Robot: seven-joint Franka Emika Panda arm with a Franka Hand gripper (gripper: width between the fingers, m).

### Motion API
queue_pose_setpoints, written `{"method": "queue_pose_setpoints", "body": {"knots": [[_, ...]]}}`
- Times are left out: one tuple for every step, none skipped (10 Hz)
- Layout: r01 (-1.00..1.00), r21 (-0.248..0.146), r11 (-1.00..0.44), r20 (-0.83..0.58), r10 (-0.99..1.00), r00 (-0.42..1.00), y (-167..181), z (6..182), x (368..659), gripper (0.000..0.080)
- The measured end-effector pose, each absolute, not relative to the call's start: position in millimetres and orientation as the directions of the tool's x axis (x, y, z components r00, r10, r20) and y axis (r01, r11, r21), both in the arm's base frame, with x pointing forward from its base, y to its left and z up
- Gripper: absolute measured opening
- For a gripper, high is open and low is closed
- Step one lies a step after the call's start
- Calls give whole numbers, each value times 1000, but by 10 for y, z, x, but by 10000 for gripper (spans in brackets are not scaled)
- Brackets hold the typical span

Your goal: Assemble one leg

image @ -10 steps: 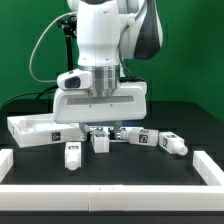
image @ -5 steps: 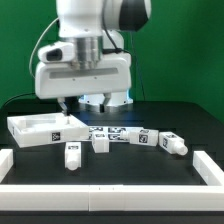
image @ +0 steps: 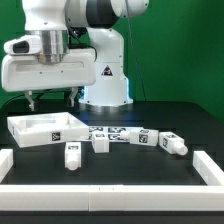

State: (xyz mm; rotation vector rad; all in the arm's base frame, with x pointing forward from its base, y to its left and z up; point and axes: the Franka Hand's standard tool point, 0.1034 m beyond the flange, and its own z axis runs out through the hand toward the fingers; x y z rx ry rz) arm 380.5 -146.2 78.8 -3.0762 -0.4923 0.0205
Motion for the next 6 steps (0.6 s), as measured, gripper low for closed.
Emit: {"method": "queue_pose_setpoints", "body": {"knots": [[311, -28, -950, -9, 312, 950, -1464, 786, 3803, 649], [312, -28, -950, -10, 313, 950, -1466, 785, 3801, 649], [335, -29, -942, -11, 335, 942, -1516, 765, 3774, 649], [423, -34, -905, -14, 424, 906, -1794, 667, 3639, 649], [408, -29, -913, -30, 409, 912, -2075, 568, 3556, 649], [402, -24, -915, -41, 402, 915, -2250, 483, 3572, 649]]}}
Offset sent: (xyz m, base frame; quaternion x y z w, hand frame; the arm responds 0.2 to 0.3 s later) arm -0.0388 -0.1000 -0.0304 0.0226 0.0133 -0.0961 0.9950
